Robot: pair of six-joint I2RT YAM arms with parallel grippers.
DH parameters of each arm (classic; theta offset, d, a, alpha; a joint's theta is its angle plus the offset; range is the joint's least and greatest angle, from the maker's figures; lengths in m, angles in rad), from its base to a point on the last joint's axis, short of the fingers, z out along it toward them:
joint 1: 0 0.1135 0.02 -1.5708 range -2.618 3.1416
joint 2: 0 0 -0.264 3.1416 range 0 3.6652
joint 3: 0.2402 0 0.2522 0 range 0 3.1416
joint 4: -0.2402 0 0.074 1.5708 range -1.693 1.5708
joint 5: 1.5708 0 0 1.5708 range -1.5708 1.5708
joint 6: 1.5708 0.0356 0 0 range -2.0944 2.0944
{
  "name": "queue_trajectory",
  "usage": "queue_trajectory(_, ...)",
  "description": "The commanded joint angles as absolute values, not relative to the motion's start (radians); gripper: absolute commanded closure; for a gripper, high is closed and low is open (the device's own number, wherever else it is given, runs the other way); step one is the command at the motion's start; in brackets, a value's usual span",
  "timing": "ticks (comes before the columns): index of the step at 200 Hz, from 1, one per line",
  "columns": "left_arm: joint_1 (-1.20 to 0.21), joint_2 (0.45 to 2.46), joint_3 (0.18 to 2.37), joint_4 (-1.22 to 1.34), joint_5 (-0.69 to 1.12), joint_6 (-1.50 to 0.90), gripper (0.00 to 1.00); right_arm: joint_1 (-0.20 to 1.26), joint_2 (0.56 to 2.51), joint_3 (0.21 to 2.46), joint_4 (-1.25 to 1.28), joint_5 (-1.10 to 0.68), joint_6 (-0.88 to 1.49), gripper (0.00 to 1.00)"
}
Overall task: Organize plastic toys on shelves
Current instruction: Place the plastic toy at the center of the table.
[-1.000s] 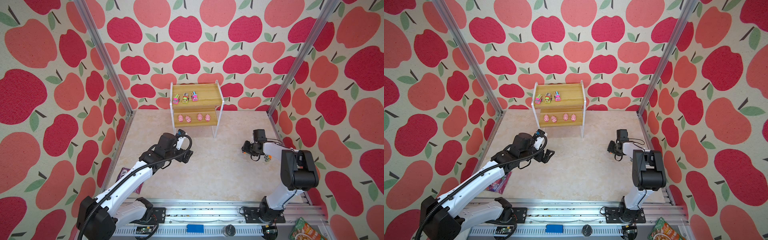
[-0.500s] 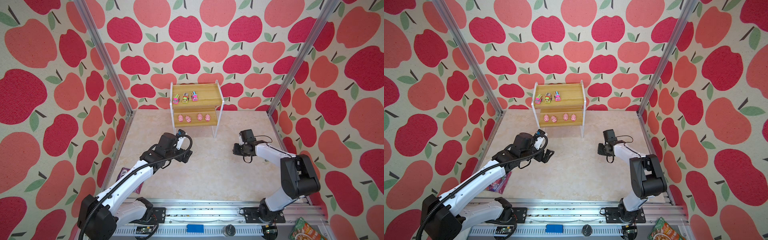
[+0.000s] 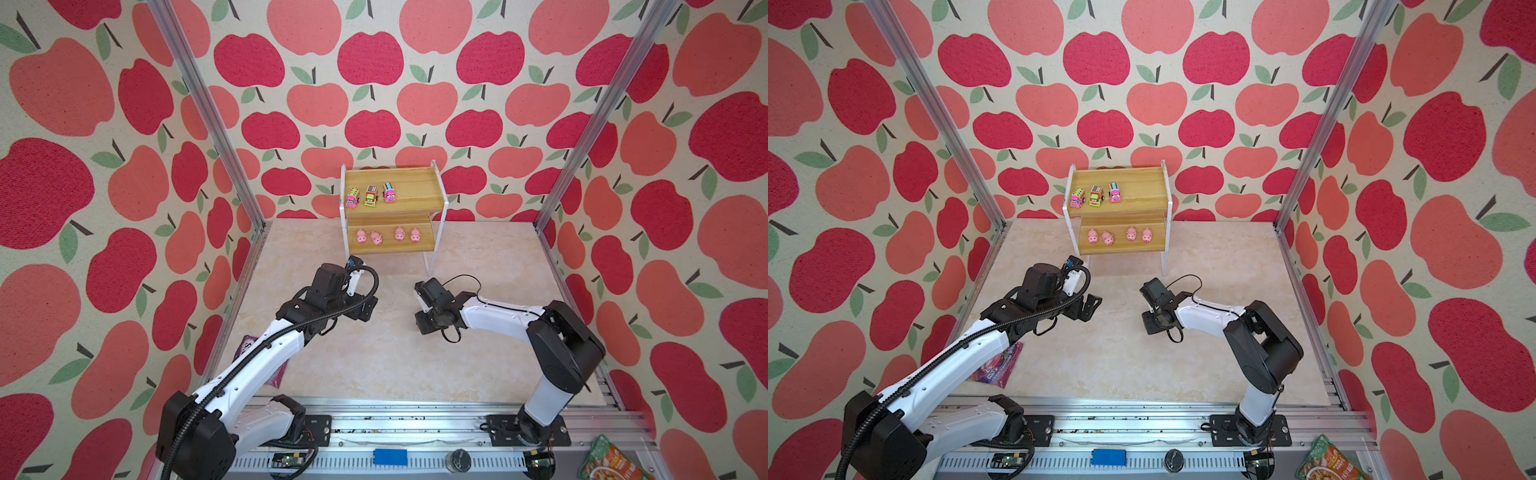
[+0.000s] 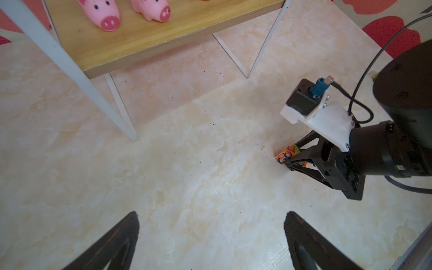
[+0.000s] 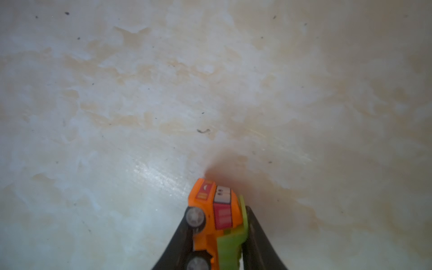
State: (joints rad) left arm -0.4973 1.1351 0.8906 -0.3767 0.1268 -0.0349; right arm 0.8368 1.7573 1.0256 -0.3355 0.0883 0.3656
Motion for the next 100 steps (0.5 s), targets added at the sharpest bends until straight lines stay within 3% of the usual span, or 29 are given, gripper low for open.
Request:
queue_trajectory(1, -0.487, 1.123, 0.89, -0.406, 0.102, -0.034, 0.01, 0.862, 1.792, 1.081, -0.371, 0.127, 0.325, 0.64)
queue_trajectory(63, -0.471, 1.133, 0.888, -0.404, 0.104, -0.044, 0.01, 0.873, 1.704, 1.027, -0.28, 0.099, 0.265, 0.31)
queue_trajectory(100, -0.47, 1.147, 0.884, -0.404, 0.107, -0.063, 0.01, 0.81, 1.569, 0.927, -0.197, 0.045, 0.298, 0.27)
